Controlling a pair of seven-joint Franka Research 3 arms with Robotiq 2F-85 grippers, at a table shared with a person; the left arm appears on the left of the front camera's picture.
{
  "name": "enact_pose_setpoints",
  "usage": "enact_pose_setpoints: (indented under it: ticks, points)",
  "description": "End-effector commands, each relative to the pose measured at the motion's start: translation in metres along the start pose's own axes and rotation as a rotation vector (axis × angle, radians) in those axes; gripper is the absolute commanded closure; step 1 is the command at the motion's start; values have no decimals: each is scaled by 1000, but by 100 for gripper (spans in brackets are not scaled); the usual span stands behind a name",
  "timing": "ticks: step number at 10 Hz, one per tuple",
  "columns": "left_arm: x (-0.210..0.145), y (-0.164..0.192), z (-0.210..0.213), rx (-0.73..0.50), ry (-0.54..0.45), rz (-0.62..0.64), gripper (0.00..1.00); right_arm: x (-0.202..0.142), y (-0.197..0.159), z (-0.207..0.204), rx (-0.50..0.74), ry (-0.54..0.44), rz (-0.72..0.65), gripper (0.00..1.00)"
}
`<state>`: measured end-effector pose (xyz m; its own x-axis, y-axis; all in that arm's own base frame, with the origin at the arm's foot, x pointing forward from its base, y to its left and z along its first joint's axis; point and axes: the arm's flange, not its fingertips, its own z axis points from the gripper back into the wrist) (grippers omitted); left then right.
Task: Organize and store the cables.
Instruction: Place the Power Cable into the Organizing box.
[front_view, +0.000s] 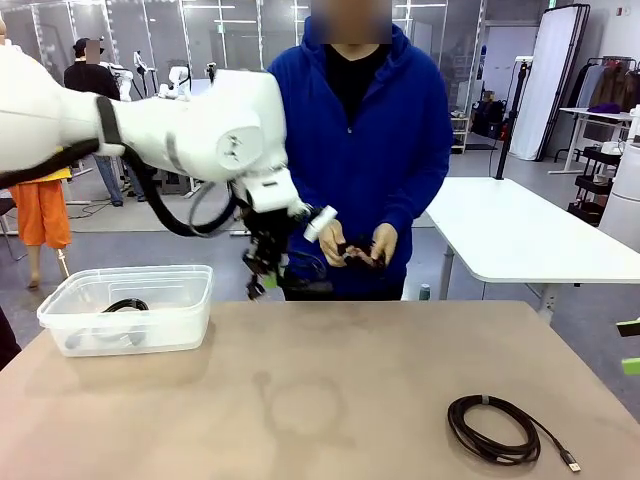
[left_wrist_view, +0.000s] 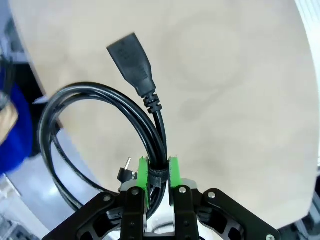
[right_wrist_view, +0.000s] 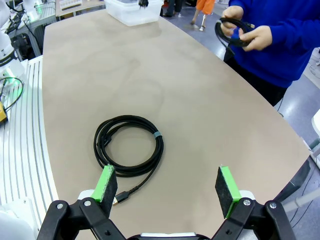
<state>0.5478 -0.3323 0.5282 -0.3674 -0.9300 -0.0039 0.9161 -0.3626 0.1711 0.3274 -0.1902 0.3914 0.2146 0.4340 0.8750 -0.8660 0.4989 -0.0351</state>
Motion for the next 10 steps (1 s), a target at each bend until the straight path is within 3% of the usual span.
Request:
enact_pose_setpoints:
  ticks: [1,3,6,10]
  points:
    - [-55,-26,25,136,-4,111,81,2,2,1,5,7,-12,0]
    - [-113,-38,46,245,51,266,81,2,2,1,5,7,-12,0]
    - [-182,-70,33,218,71,517,81,2,2,1,5,7,-12,0]
    - [-242,-108,-19,155,93,811,81,2,2,1,5,7,-12,0]
